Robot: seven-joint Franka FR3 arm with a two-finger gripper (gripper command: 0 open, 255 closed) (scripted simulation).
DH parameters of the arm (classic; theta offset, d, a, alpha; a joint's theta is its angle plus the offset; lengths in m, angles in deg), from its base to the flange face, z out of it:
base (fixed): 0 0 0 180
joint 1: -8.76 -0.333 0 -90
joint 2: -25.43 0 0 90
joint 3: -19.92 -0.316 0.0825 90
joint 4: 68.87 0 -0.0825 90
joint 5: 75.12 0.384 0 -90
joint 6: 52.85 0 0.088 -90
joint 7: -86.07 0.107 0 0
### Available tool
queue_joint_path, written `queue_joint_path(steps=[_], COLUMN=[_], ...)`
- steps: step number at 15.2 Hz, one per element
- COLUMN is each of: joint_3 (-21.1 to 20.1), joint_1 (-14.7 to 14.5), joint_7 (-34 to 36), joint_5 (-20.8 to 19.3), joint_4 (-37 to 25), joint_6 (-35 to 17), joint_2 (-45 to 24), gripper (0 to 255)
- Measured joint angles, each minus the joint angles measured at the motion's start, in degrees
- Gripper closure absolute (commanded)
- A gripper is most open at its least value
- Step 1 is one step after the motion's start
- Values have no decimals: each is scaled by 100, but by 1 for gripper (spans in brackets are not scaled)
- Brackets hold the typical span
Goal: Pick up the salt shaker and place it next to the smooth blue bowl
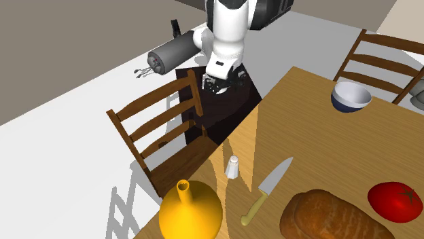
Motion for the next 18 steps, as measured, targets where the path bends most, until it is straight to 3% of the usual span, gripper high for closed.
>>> queue_joint_path(steps=[9,16,18], joint_3=[140,70,52], joint_1=[5,118,136], joint_7=[-586,-914,-951], joint_5=[523,961,1010], joint_4=[-1427,-2950,-3060], joint_6=[-647,-731,-816], joint_2=[-1851,-3312,-3494], gripper=[0,0,0])
